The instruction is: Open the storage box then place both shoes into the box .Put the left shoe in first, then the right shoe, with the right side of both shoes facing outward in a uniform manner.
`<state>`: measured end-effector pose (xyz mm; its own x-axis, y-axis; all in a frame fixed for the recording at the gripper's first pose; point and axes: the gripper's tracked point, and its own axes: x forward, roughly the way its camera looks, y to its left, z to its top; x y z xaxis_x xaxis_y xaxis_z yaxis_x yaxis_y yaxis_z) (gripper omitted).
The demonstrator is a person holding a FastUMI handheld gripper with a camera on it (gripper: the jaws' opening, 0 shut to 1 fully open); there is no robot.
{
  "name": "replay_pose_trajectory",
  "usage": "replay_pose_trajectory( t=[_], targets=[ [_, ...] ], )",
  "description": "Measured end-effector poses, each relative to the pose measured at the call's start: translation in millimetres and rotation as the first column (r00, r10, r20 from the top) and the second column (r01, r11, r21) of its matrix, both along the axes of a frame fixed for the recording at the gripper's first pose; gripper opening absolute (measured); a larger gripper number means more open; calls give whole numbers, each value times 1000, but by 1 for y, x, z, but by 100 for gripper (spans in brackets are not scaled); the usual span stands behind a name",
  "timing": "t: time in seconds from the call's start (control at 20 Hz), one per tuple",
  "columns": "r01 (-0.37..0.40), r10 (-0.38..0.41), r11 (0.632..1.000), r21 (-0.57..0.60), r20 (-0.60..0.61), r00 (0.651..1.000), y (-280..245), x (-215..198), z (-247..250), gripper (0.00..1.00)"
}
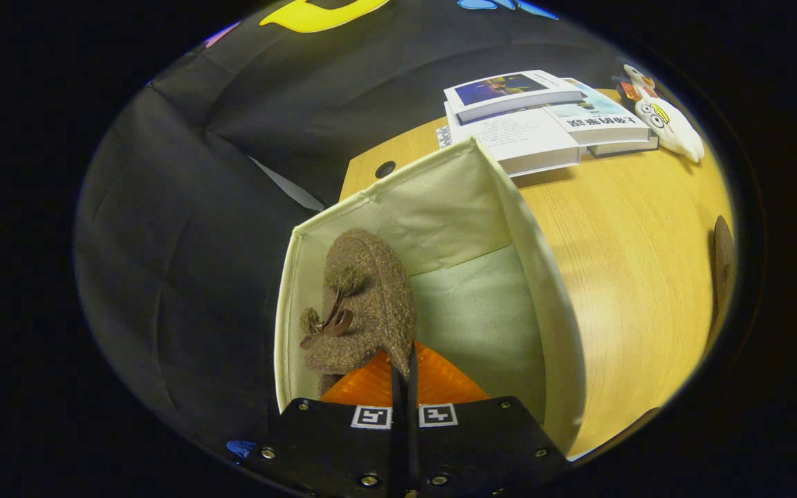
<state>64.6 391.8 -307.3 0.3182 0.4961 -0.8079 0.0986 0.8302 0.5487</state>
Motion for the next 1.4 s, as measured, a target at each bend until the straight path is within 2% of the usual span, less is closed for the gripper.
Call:
replay_pose_trajectory(
  t=[0.25, 0.55, 0.6, 0.7, 0.75, 0.95, 1.2, 1.4],
  targets=[
    [14, -15, 999, -44, -26, 1000, 7, -1, -15, 0],
    [-22, 22, 999, -31, -10, 1000, 10, -6, -9, 1],
    [-30, 30, 999, -25, -12, 999, 13, -8, -10, 8],
    [-59, 60, 998, 11, -11, 998, 17, -13, -2, 8],
    [-79, 79, 996, 42, -4, 997, 20, -14, 0, 20],
    [-114, 106, 988, 100, 84, 991, 18, -15, 27, 96],
    [-128, 104, 986, 107, 208, 973, -18, -6, 72, 96],
    [-116, 96, 992, 48, 307, 947, -70, 2, 102, 96]
  ],
)
